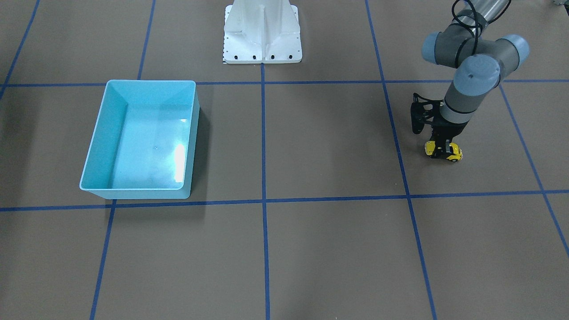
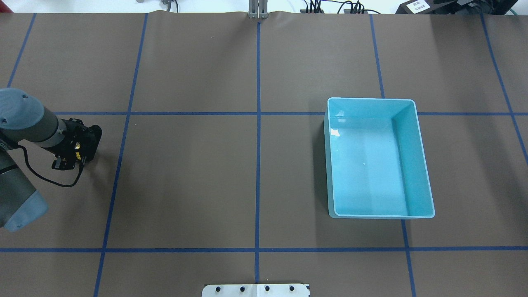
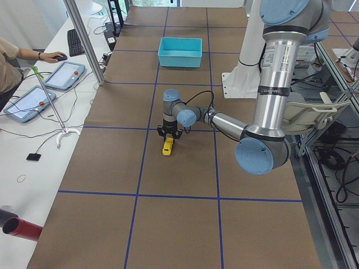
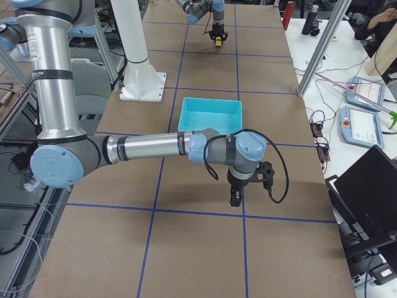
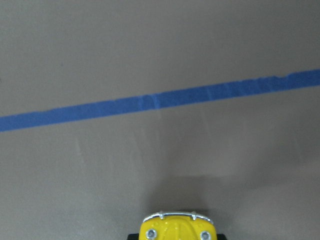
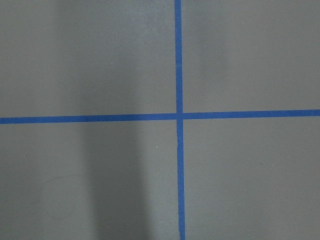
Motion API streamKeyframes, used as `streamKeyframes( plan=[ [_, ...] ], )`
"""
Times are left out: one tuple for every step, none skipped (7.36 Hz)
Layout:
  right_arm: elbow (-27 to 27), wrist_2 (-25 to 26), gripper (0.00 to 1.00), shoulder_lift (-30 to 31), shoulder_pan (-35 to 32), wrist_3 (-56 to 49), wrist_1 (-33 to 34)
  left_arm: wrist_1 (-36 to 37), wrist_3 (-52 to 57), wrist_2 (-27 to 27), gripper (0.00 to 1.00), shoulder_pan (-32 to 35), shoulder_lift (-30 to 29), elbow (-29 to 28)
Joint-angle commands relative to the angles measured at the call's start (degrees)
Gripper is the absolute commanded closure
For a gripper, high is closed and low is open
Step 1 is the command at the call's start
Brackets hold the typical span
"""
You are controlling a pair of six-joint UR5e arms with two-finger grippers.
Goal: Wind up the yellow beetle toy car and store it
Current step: 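Pull the car back toward the robot with the left gripper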
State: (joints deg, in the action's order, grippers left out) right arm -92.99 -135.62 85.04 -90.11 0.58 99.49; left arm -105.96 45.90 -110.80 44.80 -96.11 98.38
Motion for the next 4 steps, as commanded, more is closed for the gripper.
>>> streamKeyframes(
  plan=[
    [0.0,0.0,0.00,0.0,0.0,0.0,0.0,0.0,1.0,-0.8,1.00,0.8,0.7,0.0],
    [0.0,0.0,0.00,0.0,0.0,0.0,0.0,-1.3,1.2,-0.8,1.00,1.1,1.4,-0.5],
    [0.0,0.0,0.00,0.0,0.0,0.0,0.0,-2.6,1.3,-1.1,1.00,1.8,1.8,-1.2],
    [0.0,0.0,0.00,0.0,0.0,0.0,0.0,-2.6,2.6,-1.6,1.00,2.2,2.4,-1.3]
  ],
)
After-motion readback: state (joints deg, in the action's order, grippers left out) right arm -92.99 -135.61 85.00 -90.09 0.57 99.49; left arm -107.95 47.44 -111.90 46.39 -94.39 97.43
